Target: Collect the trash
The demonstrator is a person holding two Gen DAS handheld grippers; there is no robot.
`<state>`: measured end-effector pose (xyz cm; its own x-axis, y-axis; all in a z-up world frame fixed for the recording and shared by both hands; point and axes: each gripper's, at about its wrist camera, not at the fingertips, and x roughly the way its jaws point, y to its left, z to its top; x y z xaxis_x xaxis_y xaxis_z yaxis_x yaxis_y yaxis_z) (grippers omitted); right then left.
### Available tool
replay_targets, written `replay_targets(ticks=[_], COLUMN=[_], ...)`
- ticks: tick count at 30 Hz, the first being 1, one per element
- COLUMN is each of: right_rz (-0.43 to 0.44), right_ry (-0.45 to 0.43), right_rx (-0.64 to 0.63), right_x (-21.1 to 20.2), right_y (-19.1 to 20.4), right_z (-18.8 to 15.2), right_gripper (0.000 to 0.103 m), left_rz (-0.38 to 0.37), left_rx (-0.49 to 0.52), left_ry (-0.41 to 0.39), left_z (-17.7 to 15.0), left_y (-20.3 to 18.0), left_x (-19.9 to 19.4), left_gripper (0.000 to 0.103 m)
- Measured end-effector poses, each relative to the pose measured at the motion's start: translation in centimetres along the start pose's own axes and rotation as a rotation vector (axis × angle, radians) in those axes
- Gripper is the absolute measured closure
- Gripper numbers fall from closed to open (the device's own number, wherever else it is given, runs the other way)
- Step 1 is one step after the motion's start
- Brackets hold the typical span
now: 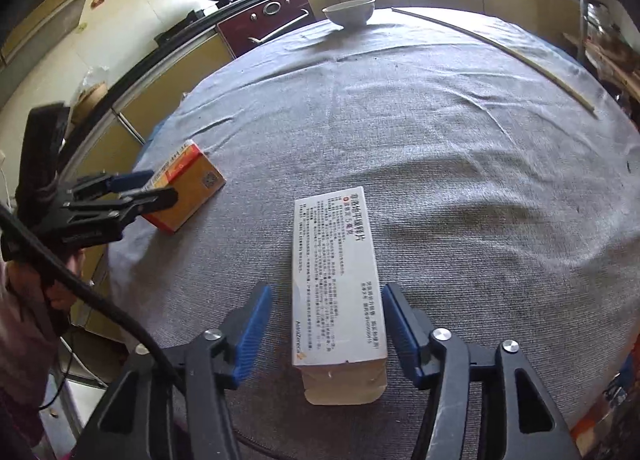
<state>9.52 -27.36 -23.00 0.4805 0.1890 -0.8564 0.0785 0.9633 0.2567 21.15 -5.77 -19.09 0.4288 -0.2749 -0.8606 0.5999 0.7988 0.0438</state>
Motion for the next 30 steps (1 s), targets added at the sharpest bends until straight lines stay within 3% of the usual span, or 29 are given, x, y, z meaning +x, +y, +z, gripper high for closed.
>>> replay_targets(ticks=[1, 2, 4, 10, 21, 30], right_rz=[-0.012, -0.028, -0.065, -0.040, -0.018, -0.008], right_ry=[-0.008, -0.018, -0.032, -0.071, -0.213, -0.293], right_rx=[-0.017, -0.043, -0.064, -0.034, 0.069, 0.108], right_x=[0.0, 0.0, -0.1, -1.1, -6.0, -10.1], right_y=[0.2, 0.5, 0.8, 0.3, -1.6, -2.7], right_z=[-0.2, -0.4, -0.7, -1.2, -2.1, -4.2], right_gripper=[0.041, 0.041, 0.056, 0.056, 0.056, 0.056], left_rz=[-0.010, -0.018, -0.015, -0.014, 0.124, 0.195], left_rx=[-0.008, -0.018, -0.029, -0.056, 0.011, 0.035], left_ry=[0.003, 0.005, 0.006, -0.040, -0.143, -0.174], left_z=[-0.2, -0.3, -0.7, -0.6, -0.8, -1.4], left_y=[-0.1, -0.3, -0.4, -1.6, -7.7, -11.2], left_x=[0.2, 0.4, 0.6, -0.9, -7.0, -10.0], left_gripper=[0.036, 0.043, 0.051, 0.051, 0.051, 0.051])
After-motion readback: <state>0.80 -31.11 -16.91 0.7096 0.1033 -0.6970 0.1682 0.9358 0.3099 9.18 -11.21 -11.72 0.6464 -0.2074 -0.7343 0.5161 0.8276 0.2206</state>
